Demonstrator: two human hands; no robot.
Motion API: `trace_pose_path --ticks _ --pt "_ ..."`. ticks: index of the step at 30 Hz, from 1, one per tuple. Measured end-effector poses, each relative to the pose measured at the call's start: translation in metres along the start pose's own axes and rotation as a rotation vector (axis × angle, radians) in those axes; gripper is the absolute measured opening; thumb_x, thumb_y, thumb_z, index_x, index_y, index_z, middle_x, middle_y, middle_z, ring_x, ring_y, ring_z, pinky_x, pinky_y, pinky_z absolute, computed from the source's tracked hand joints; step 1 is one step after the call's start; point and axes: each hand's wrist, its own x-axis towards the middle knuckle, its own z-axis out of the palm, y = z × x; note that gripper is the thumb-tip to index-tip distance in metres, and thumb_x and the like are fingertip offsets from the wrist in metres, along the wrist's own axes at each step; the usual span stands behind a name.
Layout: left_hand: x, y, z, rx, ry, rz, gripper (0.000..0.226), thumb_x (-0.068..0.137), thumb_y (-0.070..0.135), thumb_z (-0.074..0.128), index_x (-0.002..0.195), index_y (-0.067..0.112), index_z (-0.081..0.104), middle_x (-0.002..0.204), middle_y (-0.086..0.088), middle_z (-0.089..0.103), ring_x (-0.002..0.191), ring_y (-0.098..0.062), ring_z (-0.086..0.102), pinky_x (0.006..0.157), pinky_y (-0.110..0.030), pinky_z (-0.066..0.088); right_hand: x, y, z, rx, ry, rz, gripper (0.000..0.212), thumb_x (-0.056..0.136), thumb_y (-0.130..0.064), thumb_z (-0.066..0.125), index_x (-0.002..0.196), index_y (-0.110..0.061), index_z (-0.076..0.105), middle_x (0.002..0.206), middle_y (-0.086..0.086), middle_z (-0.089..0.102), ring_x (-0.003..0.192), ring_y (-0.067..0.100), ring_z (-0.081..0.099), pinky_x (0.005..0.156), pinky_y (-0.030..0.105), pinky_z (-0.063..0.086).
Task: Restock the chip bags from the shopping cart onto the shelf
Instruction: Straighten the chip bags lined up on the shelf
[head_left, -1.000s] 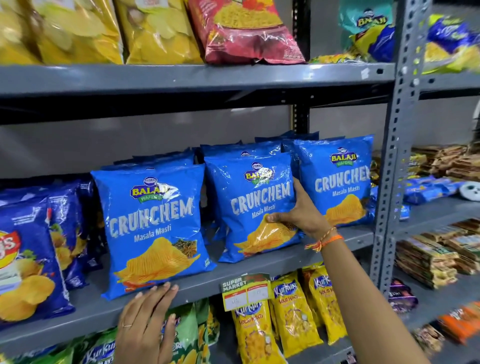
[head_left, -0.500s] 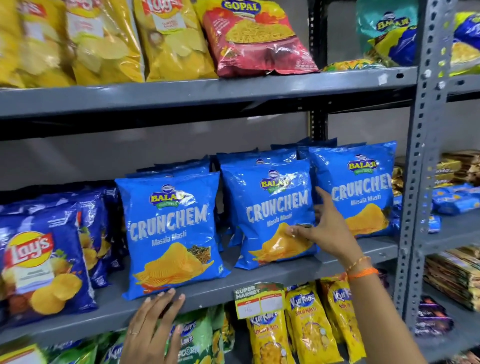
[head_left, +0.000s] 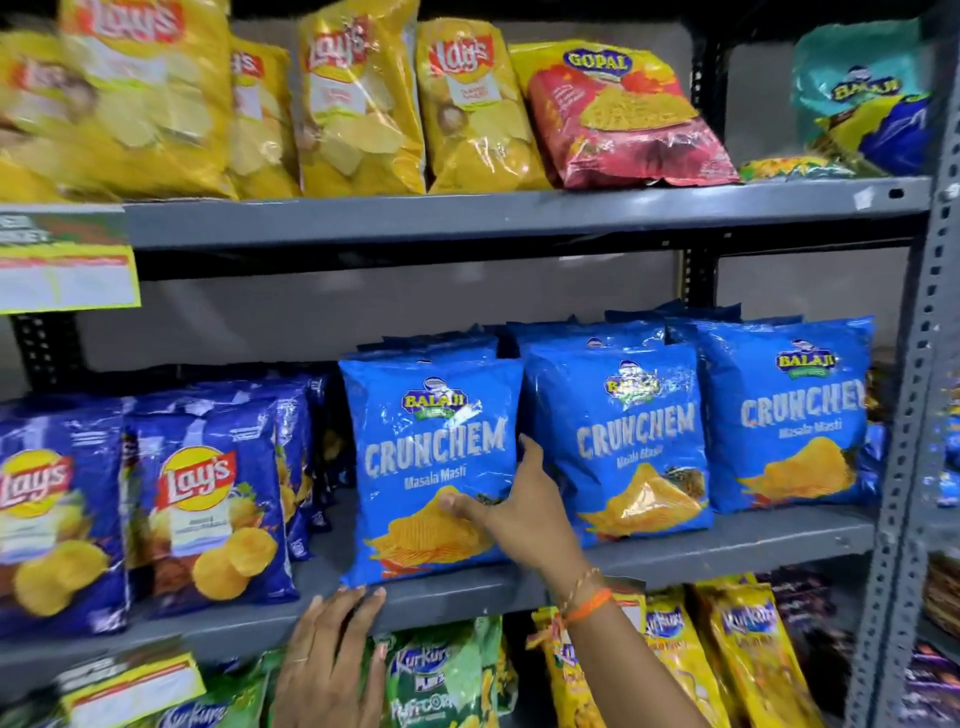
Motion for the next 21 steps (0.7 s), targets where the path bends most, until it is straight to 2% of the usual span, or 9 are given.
trace_pose_path --ticks 4,7,14,17,21 --pt "-0.002 -0.001 0.003 -0.018 0.007 0.008 0.049 0.091 0.032 0.050 0.139 0.026 0.052 0.134 -0.001 0.055 0.124 -0.026 0.051 0.127 -0.034 0.020 0.010 0.019 0.002 0.226 -0.055 -0.011 0.091 0.063 -0.015 0.095 0.135 -0.031 0.042 0.123 -0.011 0.070 0.114 0.011 0.069 0.095 0.035 0.059" --pt "-0.001 -0.001 0.005 -0.032 0.037 0.000 0.044 0.092 0.031 0.049 0.136 0.025 0.056 0.131 -0.002 0.057 0.120 -0.028 0.054 0.126 -0.035 0.023 0.013 0.024 -0.001 0.311 -0.011 -0.054 0.092 0.061 -0.008 0.095 0.134 -0.033 0.044 0.124 -0.006 0.072 0.113 0.013 0.070 0.094 0.042 0.060" --pt "0.000 0.004 0.001 -0.049 0.031 0.013 0.041 0.097 0.034 0.043 0.134 0.022 0.056 0.129 -0.004 0.058 0.119 -0.029 0.055 0.121 -0.040 0.029 0.016 0.031 -0.002 0.298 0.013 -0.048 0.099 0.057 -0.020 0.097 0.137 -0.037 0.041 0.125 -0.012 0.070 0.114 0.009 0.069 0.097 0.048 0.058" --pt "0.003 0.005 -0.005 -0.055 0.005 0.030 0.041 0.097 0.033 0.044 0.133 0.019 0.056 0.126 -0.005 0.060 0.119 -0.027 0.054 0.123 -0.036 0.025 0.011 0.023 -0.005 0.257 0.017 -0.013 0.104 0.057 -0.024 0.098 0.141 -0.033 0.036 0.127 -0.008 0.068 0.115 0.013 0.068 0.099 0.049 0.057" --pt "0.003 0.003 -0.020 -0.066 -0.052 0.051 0.044 0.101 0.037 0.038 0.135 0.018 0.059 0.133 -0.002 0.058 0.125 -0.022 0.053 0.126 -0.032 0.022 -0.004 0.008 -0.010 0.026 0.067 -0.016 0.119 0.059 -0.038 0.095 0.151 -0.029 0.022 0.128 -0.009 0.060 0.123 0.015 0.059 0.105 0.039 0.051"
